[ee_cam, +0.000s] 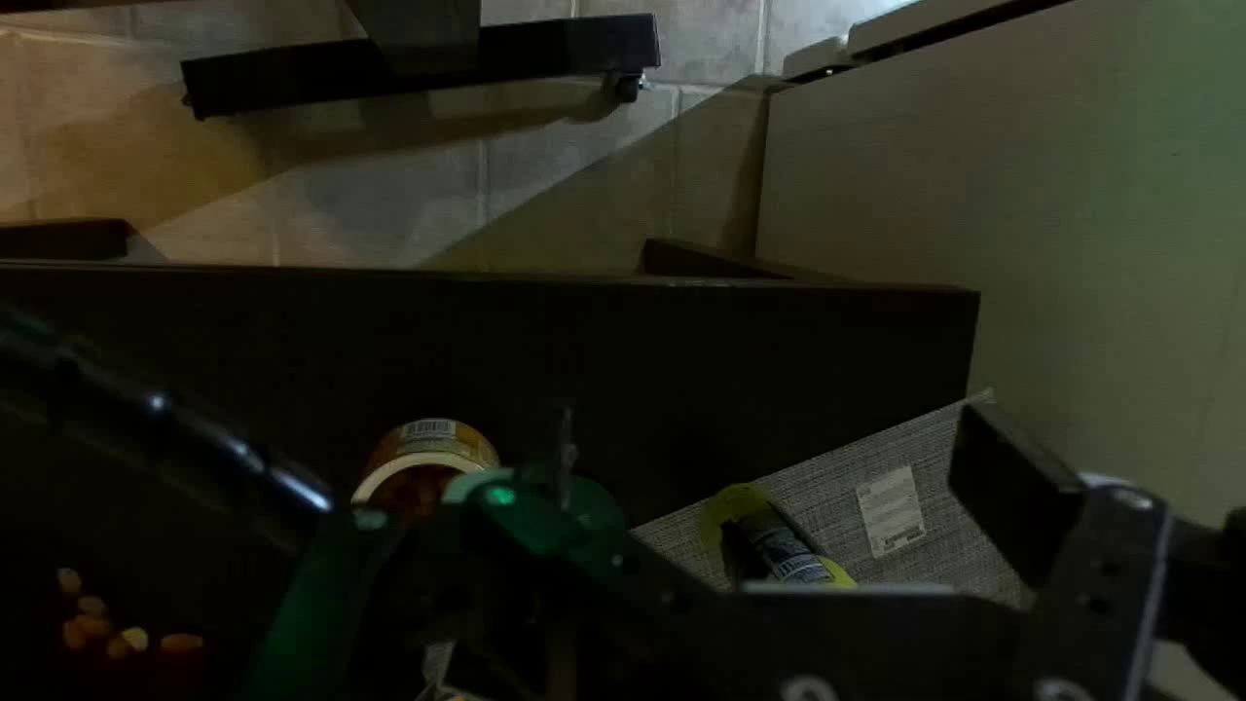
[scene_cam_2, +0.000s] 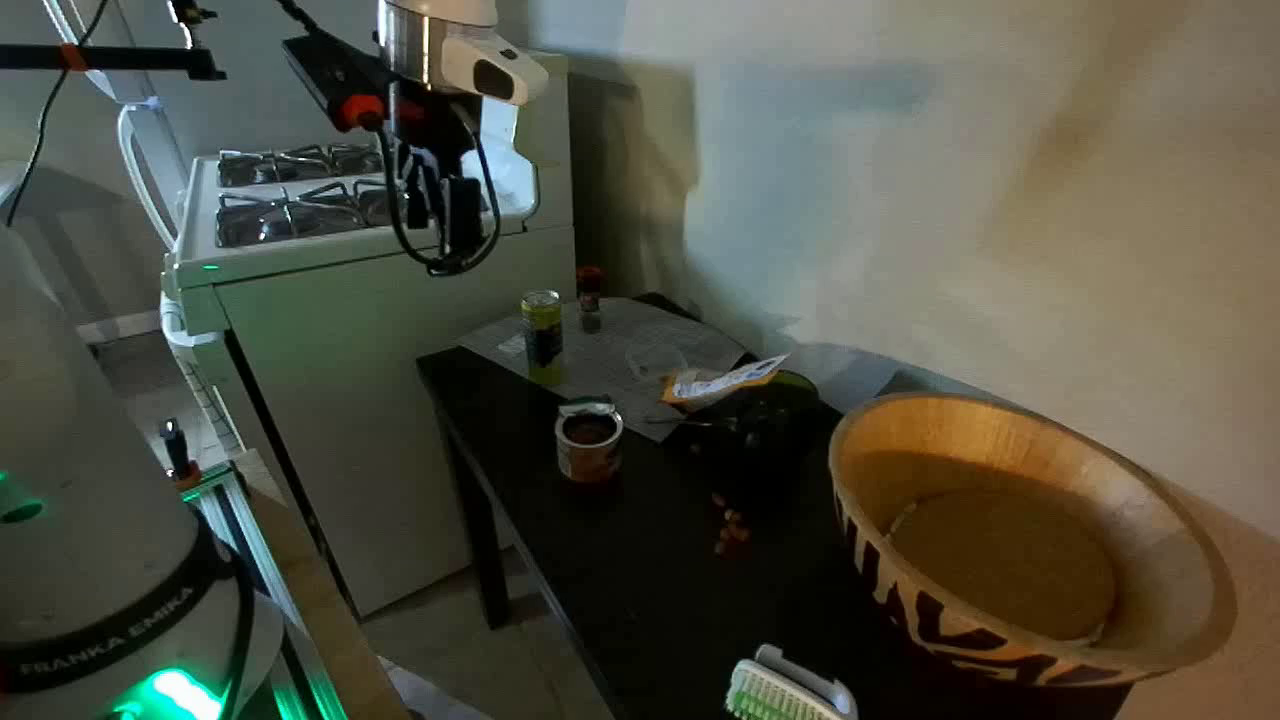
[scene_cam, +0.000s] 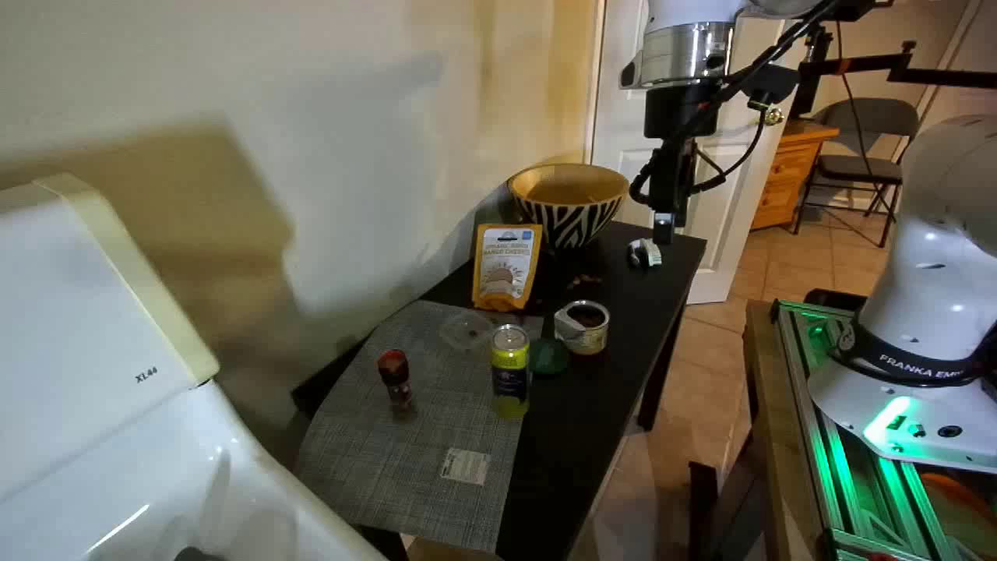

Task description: Put the can in the brown bowl

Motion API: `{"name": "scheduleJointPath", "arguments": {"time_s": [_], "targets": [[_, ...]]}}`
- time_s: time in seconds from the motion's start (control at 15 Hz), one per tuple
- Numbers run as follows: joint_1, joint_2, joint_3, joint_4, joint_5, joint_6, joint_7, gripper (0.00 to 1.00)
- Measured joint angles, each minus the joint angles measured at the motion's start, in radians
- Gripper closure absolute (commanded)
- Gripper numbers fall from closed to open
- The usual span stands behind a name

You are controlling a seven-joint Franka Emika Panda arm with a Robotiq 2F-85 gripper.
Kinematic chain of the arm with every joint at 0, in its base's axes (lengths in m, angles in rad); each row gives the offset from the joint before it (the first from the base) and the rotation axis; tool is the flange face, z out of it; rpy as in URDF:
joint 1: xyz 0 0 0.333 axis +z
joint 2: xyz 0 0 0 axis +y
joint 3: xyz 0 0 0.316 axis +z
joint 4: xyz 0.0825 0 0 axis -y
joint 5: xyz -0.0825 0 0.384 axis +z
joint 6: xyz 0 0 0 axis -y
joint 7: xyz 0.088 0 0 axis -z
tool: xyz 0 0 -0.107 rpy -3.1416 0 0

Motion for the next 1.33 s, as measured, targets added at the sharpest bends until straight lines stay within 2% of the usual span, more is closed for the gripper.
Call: {"name": "scheduleJointPath", "arguments": {"time_s": [0.53, 0.67, 0.87, 1.07, 1.33], "targets": [[-0.011, 0.002, 0.000, 0.001, -0.007, 0.026, -0.007, 0.00], [-0.024, 0.034, 0.000, 0.000, -0.029, 0.129, -0.054, 0.00], [-0.012, 0.155, 0.006, 0.003, -0.056, 0.324, -0.161, 0.00], [0.053, 0.316, 0.009, 0.020, -0.038, 0.472, -0.266, 0.00], [0.135, 0.498, 0.039, 0.088, -0.024, 0.588, -0.355, 0.00]]}}
